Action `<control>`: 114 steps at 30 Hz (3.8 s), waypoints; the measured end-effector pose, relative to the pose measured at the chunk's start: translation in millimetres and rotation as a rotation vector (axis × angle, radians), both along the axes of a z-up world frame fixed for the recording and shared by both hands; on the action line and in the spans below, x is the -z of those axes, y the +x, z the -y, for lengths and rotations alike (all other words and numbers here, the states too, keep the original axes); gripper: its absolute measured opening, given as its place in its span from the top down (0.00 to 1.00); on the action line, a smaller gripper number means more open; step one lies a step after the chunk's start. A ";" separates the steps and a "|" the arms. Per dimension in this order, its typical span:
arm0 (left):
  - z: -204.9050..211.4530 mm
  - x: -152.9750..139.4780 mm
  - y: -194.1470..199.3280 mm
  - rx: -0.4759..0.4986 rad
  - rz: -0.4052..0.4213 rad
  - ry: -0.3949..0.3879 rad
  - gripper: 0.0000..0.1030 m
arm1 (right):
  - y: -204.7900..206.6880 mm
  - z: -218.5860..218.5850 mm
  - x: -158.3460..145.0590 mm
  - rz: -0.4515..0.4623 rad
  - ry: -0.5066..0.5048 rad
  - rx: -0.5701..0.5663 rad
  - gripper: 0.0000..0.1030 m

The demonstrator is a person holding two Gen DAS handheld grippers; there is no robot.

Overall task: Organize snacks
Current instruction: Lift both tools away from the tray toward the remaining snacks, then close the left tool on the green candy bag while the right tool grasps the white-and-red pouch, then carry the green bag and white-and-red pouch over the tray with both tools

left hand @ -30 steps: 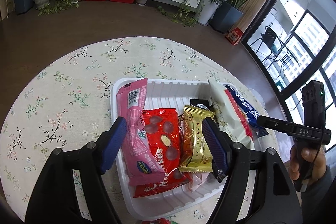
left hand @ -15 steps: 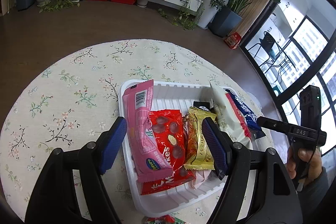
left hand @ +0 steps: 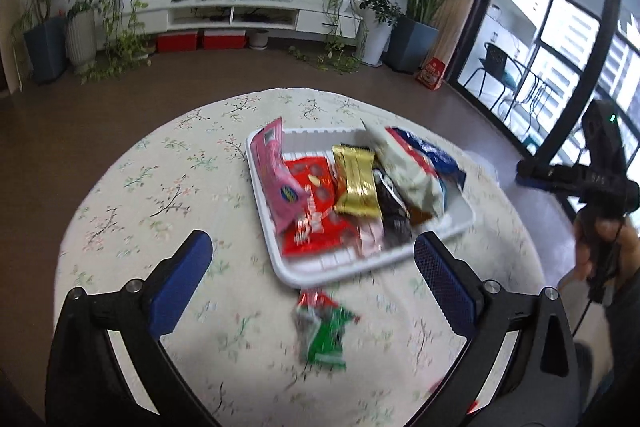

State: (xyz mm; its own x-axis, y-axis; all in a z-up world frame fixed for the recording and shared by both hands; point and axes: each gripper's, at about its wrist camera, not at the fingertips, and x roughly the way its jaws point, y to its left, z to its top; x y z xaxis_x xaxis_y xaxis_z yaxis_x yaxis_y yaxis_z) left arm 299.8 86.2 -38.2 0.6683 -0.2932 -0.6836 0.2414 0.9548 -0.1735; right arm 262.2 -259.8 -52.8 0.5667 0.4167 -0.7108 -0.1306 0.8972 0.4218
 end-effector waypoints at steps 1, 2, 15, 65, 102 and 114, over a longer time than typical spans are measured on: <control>4.5 -0.3 -10.0 0.003 0.018 0.023 0.01 | -13.0 -2.3 -1.6 0.015 -0.004 -0.003 0.14; 7.3 1.0 -24.0 0.009 0.041 0.050 0.01 | -30.0 -7.1 -4.1 0.031 -0.015 -0.005 0.14; 11.5 43.3 -88.7 0.001 -0.103 0.131 0.01 | -175.2 -95.4 23.2 0.072 -0.174 -0.075 0.14; 59.6 121.5 81.3 0.136 -0.284 0.283 0.70 | -174.5 -160.1 95.3 -0.046 -0.432 -0.200 0.65; 25.7 16.1 20.8 0.127 -0.127 -0.051 0.77 | -139.4 -82.0 33.7 0.019 -0.298 -0.063 0.67; 48.2 -29.3 100.8 0.089 -0.100 -0.102 0.77 | -15.9 -83.7 -45.9 0.098 -0.230 -0.079 0.67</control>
State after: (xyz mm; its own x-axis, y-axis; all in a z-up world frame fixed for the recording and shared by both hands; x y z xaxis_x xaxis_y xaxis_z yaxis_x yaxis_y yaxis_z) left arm 400.6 38.0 -8.9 0.5668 -0.4193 -0.7092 0.3009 0.9067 -0.2956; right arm 246.3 -176.1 -6.9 0.6097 0.2961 -0.7352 -0.2344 0.9535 0.1896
